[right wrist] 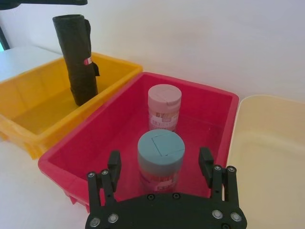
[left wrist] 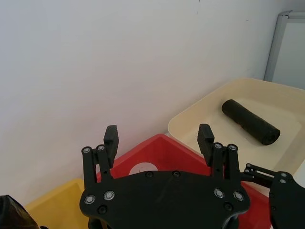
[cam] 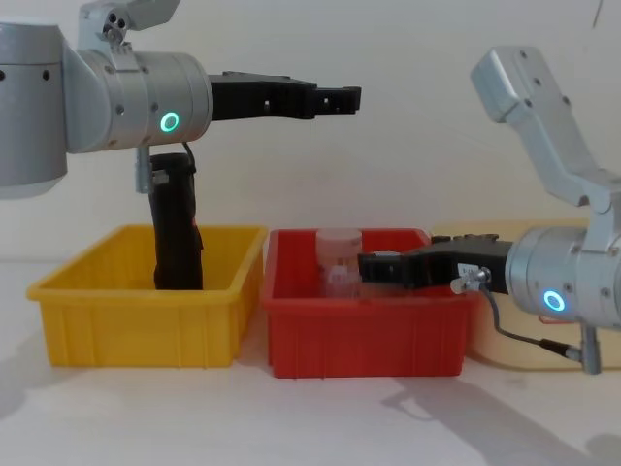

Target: Pick up the garbage bag with the one hand and transfer it to the other hand.

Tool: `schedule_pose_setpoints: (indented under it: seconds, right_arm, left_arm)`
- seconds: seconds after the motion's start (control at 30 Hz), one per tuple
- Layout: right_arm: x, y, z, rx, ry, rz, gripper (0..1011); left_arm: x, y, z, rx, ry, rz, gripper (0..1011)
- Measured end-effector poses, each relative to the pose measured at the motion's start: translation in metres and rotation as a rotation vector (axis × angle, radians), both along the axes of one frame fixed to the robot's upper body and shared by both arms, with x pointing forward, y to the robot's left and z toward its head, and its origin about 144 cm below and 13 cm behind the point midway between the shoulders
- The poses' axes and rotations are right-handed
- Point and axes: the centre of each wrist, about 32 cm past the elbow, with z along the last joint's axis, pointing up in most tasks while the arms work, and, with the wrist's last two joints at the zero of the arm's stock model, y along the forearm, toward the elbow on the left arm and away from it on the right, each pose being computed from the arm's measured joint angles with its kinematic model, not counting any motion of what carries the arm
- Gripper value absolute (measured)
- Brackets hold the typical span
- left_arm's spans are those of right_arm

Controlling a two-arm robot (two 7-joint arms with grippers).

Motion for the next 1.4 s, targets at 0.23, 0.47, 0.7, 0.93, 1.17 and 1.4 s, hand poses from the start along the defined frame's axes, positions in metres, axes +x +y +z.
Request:
schedule_pose_setpoints:
  seconds: [0.23,0.47,0.7,0.93,1.17,1.4]
  right_arm:
    - [0.003,0.002,-0.001,-0.011,0.002,0.005,1000]
    - [0.005,0.004,-0.004,-0.021,0.005,0.008,1000]
    - [0.008,0.006,-0.006,-0.029,0.007,0.009,999]
    - [0.012,0.008,-0.008,-0.033,0.013,0.008,999]
    - [0.016,0.009,-0.010,-0.035,0.018,0.004,1000]
    - [0.020,0.011,-0.011,-0.035,0.021,-0.001,1000]
  left_arm:
    - [0.000,0.000,0.000,0.000,0.000,0.000,1001]
    - [0.000,0.000,0.000,0.000,0.000,0.000,1001]
    - [0.000,0.000,0.000,0.000,0.000,0.000,1001]
    - [0.000,0.000,0.000,0.000,0.000,0.000,1001]
    - [0.000,0.000,0.000,0.000,0.000,0.000,1001]
    - [0.000,0.000,0.000,0.000,0.000,0.000,1001]
